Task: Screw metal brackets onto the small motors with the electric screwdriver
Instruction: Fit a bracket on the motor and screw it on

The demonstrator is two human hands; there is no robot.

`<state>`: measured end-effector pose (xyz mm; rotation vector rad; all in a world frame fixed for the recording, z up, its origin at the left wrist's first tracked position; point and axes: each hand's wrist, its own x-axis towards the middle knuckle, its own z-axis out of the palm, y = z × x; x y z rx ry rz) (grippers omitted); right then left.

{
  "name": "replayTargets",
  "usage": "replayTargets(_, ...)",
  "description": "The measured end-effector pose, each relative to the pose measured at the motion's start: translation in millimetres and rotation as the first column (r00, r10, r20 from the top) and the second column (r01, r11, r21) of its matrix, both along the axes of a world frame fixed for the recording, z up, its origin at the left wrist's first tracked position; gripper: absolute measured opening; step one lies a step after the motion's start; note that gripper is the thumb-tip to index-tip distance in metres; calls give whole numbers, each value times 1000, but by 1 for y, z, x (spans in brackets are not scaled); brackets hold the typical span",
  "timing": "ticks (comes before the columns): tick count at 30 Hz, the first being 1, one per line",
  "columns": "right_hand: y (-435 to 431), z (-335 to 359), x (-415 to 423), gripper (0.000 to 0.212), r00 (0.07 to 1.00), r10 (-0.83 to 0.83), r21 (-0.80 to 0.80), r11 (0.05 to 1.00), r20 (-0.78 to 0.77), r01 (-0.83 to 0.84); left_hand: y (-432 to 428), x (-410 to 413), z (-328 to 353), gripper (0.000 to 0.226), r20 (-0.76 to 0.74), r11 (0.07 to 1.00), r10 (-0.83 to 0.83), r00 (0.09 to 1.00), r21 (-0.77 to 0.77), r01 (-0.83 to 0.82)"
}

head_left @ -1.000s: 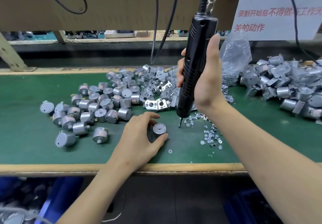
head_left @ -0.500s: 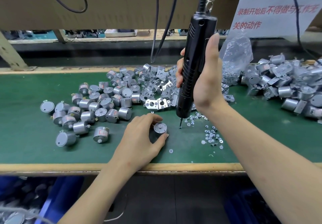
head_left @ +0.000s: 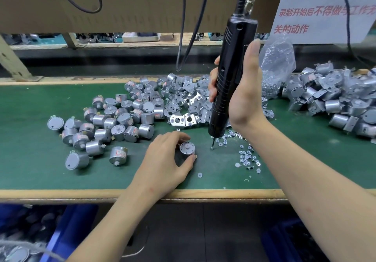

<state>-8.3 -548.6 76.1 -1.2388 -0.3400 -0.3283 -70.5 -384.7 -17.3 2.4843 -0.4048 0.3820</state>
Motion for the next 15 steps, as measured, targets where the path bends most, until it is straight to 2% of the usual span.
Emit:
replayTargets(10, 2, -1, -3, 60, 1000, 1, 2, 1000, -9, 0, 4, 4, 1, 58, -67, 974, 78, 995, -205, -91)
replayTargets(15, 0, 0, -4, 61, 1000, 13, 3, 1000, -1, -13, 5, 6, -2, 53, -86, 982, 52, 995, -179, -67)
